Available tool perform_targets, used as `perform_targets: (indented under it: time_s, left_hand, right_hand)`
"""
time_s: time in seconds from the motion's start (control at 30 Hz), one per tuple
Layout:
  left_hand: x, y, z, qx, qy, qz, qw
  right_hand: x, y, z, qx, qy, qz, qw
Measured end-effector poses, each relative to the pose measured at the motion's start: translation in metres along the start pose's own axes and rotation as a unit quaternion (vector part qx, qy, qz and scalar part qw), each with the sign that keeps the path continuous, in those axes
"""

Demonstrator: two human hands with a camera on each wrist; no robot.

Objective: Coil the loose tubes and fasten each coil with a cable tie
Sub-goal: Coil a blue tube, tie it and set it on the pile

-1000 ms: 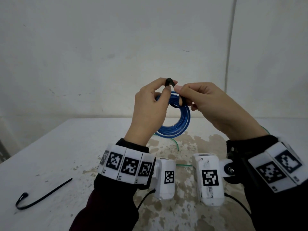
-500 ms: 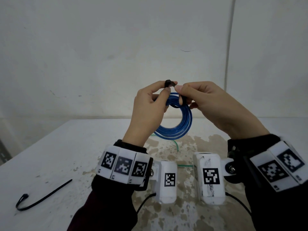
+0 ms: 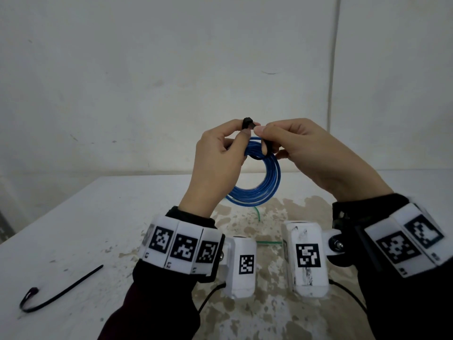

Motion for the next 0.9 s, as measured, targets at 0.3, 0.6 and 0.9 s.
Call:
perform_targets:
  time_s: [0.3, 0.6, 0.9]
  left_hand:
    - [0.0000, 0.0001, 0.0021, -0.013, 0.003, 0.003, 1.000]
    - [-0.0003, -0.0026, 0.0057, 0.007, 0.027, 0.010, 1.000]
    - [-0.0005, -0.0015, 0.0052, 0.015, 0.027, 0.008, 0.999]
  right_hand:
    - [0.0002, -0.0022, -0.0011, 0.001, -0.006, 0.007, 1.000]
    - [0.0001, 0.0004, -0.0013, 0.013, -0.004, 0.011, 1.000]
    - [-0.0001, -0.0013, -0.0013, 0.018, -0.005, 0.013, 1.000]
Point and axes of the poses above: each hand's wrist, its own x-axis away from the middle knuckle, its own y-axis out of the back of the hand, z = x × y, the point moved 8 cm from there along -x, towards the middle knuckle, and after that the axes turned 2 degrees about -z, right-handed, at the moved point
